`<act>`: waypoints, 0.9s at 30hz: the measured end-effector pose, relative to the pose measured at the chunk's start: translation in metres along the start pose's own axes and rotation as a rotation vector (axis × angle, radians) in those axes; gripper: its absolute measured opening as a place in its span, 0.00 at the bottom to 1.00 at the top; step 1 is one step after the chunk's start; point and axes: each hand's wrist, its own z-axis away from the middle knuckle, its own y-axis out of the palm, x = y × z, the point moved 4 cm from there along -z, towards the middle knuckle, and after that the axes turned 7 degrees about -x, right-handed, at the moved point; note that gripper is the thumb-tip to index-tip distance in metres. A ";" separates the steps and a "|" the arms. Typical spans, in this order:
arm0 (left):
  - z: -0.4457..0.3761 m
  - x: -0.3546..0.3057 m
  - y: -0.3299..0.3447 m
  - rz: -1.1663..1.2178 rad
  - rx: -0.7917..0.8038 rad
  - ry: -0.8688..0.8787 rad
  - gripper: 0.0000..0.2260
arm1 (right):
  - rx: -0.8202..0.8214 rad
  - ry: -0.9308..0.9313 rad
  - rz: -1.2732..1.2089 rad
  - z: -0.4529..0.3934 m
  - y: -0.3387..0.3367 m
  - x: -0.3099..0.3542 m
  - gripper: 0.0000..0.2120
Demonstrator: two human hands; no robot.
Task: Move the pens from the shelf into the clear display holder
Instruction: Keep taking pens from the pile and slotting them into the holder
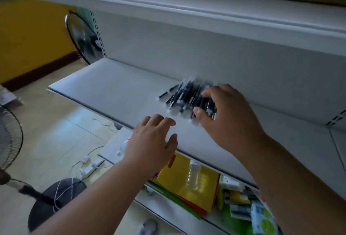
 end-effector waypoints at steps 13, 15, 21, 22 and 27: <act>-0.141 0.085 0.041 0.036 0.171 0.120 0.24 | -0.147 0.287 0.123 -0.042 0.064 0.025 0.17; -0.152 0.089 0.048 0.014 0.232 0.162 0.26 | -0.151 0.320 0.136 -0.043 0.066 0.030 0.17; -0.172 0.092 0.053 -0.005 0.297 0.172 0.22 | -0.208 0.372 0.132 -0.045 0.064 0.030 0.17; -0.174 0.092 0.053 -0.041 0.297 0.178 0.21 | -0.217 0.382 0.132 -0.044 0.064 0.029 0.16; -0.183 0.085 0.055 -0.175 0.323 0.232 0.12 | -0.241 0.407 0.127 -0.044 0.068 0.025 0.16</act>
